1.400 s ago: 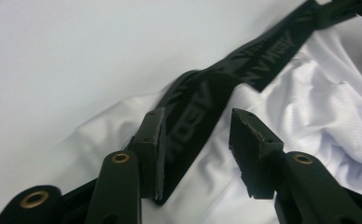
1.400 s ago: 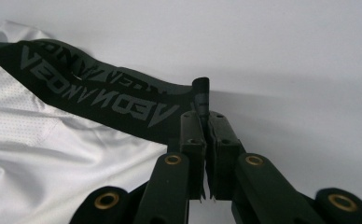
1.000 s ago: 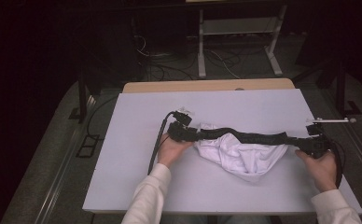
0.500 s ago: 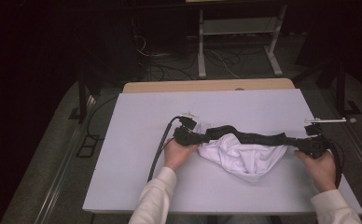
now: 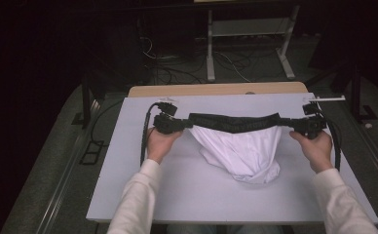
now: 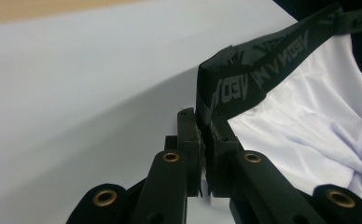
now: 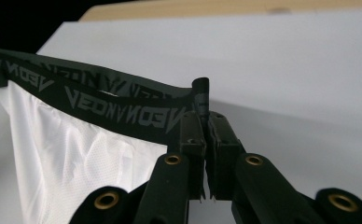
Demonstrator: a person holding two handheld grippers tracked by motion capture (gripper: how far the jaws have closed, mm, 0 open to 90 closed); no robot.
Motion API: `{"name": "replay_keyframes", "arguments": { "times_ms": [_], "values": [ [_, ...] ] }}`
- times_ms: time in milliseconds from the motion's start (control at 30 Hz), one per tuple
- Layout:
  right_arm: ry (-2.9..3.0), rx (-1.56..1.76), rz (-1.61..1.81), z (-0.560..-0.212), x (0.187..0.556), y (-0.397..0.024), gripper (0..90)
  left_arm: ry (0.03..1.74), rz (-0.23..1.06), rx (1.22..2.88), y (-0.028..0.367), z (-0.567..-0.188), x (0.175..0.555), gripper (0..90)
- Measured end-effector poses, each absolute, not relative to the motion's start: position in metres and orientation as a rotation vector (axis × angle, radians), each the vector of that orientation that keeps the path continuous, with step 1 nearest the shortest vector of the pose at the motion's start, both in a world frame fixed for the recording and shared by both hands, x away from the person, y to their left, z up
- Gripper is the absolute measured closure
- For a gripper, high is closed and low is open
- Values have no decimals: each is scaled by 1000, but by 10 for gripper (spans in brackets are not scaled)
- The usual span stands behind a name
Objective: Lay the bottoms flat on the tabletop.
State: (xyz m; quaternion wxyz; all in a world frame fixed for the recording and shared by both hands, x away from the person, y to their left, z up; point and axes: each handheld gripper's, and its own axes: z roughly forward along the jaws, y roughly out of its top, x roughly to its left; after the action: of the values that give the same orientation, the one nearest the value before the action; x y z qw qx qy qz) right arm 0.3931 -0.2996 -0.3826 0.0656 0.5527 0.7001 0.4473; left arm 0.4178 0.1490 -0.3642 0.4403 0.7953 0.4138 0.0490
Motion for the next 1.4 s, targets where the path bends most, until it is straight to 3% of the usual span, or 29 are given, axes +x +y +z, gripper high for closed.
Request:
{"name": "replay_keyframes", "arguments": {
  "times_ms": [300, 467, 700, 967, 1233, 1400],
  "values": [
    [2078, 1576, 1475, -333, 432, -275, 853, 1022, 245, 1939, 183, -296, 416, 849],
    [2086, 1530, 1471, -326, 448, -265, 852, 1039, 281, 1960, 185, -285, 427, 848],
    [2091, 1528, 1480, -333, 469, -265, 853, 1091, 289, 1967, 183, -291, 457, 848],
    [2031, 1603, 1489, -364, 508, -272, 852, 1122, 267, 1939, 174, -312, 501, 847],
    [1956, 1700, 1523, -380, 521, -274, 852, 1167, 239, 1922, 175, -343, 528, 847],
    [1970, 1697, 1459, -376, 527, -266, 853, 1191, 254, 1928, 178, -342, 537, 848]
  ]
}}
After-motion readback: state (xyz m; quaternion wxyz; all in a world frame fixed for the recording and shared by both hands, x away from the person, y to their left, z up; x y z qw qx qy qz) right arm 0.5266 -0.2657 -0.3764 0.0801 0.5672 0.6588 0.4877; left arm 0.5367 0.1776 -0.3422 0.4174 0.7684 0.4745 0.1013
